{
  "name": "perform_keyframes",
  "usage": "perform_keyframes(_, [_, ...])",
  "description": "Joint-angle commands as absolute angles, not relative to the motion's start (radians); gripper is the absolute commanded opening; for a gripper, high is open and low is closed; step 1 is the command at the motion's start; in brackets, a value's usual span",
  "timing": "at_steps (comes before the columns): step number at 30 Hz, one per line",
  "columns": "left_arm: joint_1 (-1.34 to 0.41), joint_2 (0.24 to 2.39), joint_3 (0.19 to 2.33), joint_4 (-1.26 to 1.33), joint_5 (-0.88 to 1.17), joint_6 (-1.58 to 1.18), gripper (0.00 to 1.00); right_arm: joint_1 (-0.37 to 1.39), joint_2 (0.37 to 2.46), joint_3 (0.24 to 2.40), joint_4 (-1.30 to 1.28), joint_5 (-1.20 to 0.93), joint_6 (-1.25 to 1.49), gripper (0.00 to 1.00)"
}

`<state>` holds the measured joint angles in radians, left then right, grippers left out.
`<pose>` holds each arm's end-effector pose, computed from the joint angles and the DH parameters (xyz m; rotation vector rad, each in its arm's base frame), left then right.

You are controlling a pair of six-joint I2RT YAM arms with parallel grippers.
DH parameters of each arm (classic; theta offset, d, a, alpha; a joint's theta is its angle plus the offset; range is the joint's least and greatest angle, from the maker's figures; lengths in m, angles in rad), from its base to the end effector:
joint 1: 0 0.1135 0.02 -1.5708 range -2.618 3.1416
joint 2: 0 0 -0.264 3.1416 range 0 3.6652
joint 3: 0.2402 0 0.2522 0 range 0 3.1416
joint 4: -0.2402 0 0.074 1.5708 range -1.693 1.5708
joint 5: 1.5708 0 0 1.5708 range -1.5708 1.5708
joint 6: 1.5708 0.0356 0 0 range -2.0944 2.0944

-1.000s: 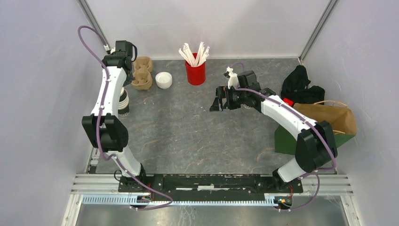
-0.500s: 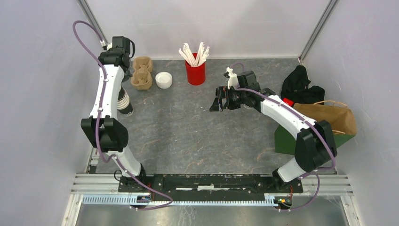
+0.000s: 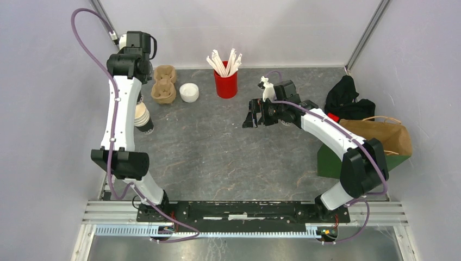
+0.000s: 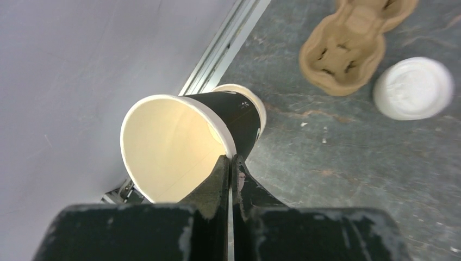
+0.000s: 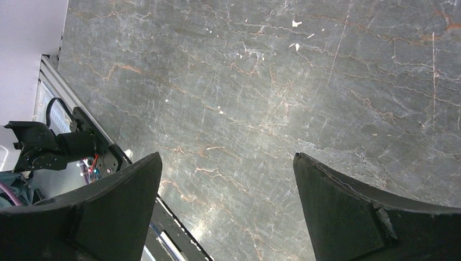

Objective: Pack the takeout coffee

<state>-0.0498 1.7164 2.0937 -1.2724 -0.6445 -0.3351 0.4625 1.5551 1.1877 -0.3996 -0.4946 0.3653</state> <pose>0.3287 0.0050 0.4408 -0.5942 2.2389 0.5994 0.2984 0.1677 0.2724 -0.3771 2.4057 0.9735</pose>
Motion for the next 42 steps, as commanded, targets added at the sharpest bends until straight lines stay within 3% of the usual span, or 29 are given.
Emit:
perform_keyframes(1, [-0.123,1.619,2.186,-1.288,-0.683,-0.402,0.02,0.46,1.544,1.228,-0.405,-0.467,0.32,0.98])
perform_keyframes(10, [-0.58,1.625,1.844,-1.117,-0.702,-0.493,0.02,0.46,1.384,1.237,-0.509,-0.191,0.169,0.98])
perform_keyframes(19, [-0.987,1.867,1.843,-1.066,-0.758,-0.492,0.02,0.458,1.13,1.137,-0.598,0.174,0.078,0.98])
perform_keyframes(24, [-1.046,1.96,1.853,-1.048,-0.745,-0.466,0.02,0.441,1.025,1.115,-0.63,0.336,0.051,0.98])
perform_keyframes(39, [-1.056,1.98,1.697,-0.914,-0.651,-0.453,0.02,0.47,1.053,1.119,-0.623,0.29,0.06,0.98])
perform_keyframes(40, [-1.057,1.984,1.696,-0.913,-0.647,-0.459,0.04,0.489,1.06,1.122,-0.62,0.299,0.052,0.98])
perform_keyframes(42, [-1.057,1.983,1.694,-0.913,-0.639,-0.471,0.19,0.523,1.071,1.127,-0.609,0.321,0.037,0.98])
